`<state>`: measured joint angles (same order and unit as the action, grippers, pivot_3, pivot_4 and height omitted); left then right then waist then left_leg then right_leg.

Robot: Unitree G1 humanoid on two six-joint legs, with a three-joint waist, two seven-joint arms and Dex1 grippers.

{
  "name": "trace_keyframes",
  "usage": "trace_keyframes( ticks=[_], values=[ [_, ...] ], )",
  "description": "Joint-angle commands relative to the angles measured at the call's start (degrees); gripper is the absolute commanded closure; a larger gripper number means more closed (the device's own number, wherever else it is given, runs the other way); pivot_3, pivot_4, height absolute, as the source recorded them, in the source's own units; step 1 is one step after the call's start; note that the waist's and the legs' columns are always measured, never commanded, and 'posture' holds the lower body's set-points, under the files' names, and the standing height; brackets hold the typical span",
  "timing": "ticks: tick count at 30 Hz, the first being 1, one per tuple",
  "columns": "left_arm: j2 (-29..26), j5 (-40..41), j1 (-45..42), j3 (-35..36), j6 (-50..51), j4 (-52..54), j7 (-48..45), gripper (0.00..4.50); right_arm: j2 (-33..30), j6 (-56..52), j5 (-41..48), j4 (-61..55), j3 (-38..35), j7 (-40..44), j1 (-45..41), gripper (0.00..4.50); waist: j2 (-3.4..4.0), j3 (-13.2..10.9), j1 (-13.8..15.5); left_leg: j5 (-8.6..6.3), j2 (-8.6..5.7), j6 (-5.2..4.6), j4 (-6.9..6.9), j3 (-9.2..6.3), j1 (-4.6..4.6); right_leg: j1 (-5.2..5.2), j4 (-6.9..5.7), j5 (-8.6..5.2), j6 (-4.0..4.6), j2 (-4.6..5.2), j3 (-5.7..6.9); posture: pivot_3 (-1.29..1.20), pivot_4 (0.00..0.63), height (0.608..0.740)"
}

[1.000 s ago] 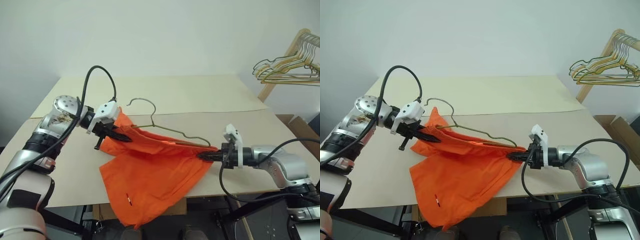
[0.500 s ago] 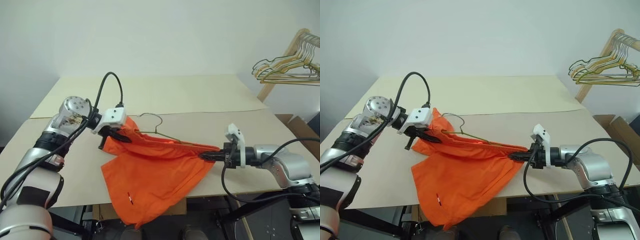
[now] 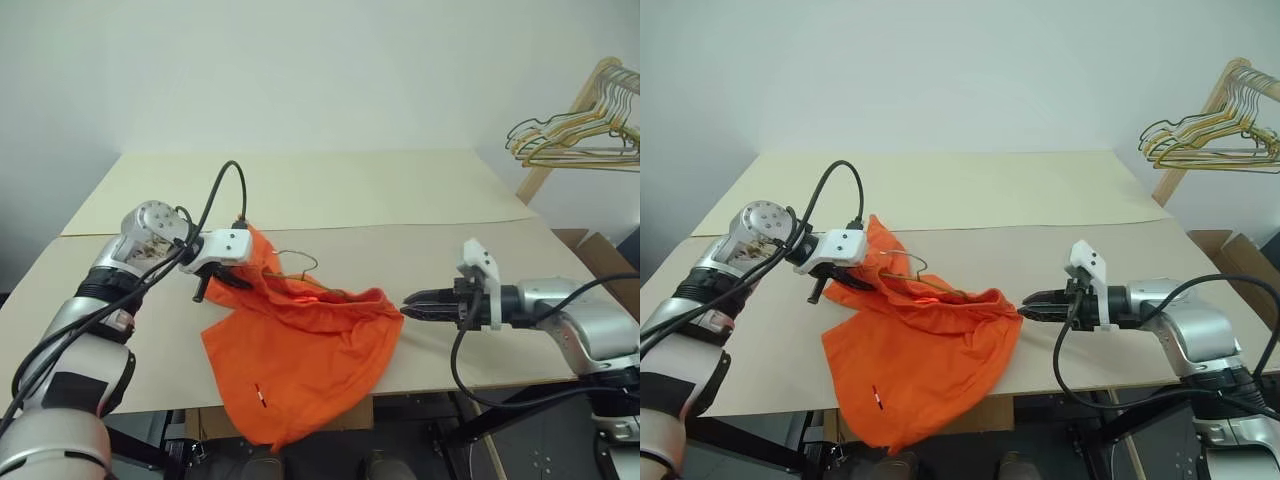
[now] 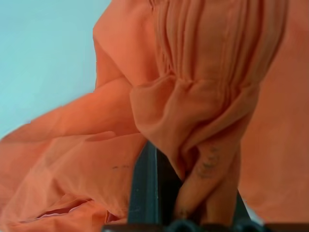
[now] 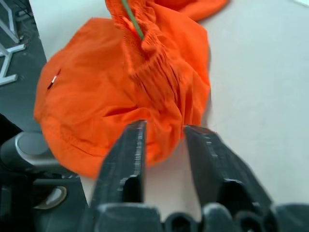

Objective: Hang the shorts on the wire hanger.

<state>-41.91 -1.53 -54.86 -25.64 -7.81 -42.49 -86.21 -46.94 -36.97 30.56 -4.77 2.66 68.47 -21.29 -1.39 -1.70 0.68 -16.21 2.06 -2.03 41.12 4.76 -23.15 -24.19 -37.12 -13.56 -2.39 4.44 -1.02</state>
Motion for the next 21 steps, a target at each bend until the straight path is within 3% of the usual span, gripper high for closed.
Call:
trace_keyframes(
  ticks=[1, 4, 6, 14, 21],
  values=[
    [1.21, 0.54, -2.25, 2.80, 1.53, 0.71, -0.93, 4.50, -0.53, -0.29, 1.05, -3.23, -1.84, -0.21, -0.64, 1.63, 0.00, 0.00, 0.02, 0.00, 0.00, 0.00, 0.01, 0.00, 0.00, 0.01, 0.00, 0.00, 0.00, 0.00, 0.00, 0.00, 0.000, 0.740],
    [1.78, -0.01, -2.31, 3.35, 1.69, 0.60, -1.30, 4.50, -0.80, -0.60, 0.84, -3.80, -2.43, -0.90, -0.20, 0.52, 0.00, 0.00, -0.09, 0.00, 0.00, 0.00, 0.02, 0.00, 0.00, 0.01, 0.00, 0.00, 0.00, 0.00, 0.00, 0.00, 0.000, 0.740],
    [2.10, -0.38, -2.27, 3.65, 1.70, 0.59, -1.47, 4.50, -0.86, -0.73, 0.71, -4.08, -3.18, -1.99, -0.25, 0.04, 0.00, 0.00, -0.15, 0.00, 0.00, 0.00, 0.01, 0.00, 0.00, 0.00, 0.00, 0.00, 0.00, 0.00, 0.00, -0.01, 0.000, 0.740],
    [2.65, -1.23, -2.38, 3.79, 1.43, 0.59, -2.95, 4.50, 0.54, -6.18, 5.82, -12.46, -5.10, -6.06, -6.13, 0.04, 0.00, 0.00, -0.38, 0.00, 0.01, 0.00, 0.00, 0.00, 0.00, -0.03, -0.02, 0.00, 0.01, 0.00, 0.00, -0.01, 0.000, 0.740],
    [2.07, -9.67, -3.89, 0.17, -0.76, -1.07, -0.49, 4.50, 9.98, -15.56, 4.67, -16.68, 3.58, -17.25, -17.87, 0.04, 0.01, 0.00, -1.36, 0.00, 0.03, 0.00, -0.01, -0.01, 0.02, -0.02, -0.05, 0.01, 0.02, -0.02, 0.02, -0.01, 0.000, 0.740]
  ],
)
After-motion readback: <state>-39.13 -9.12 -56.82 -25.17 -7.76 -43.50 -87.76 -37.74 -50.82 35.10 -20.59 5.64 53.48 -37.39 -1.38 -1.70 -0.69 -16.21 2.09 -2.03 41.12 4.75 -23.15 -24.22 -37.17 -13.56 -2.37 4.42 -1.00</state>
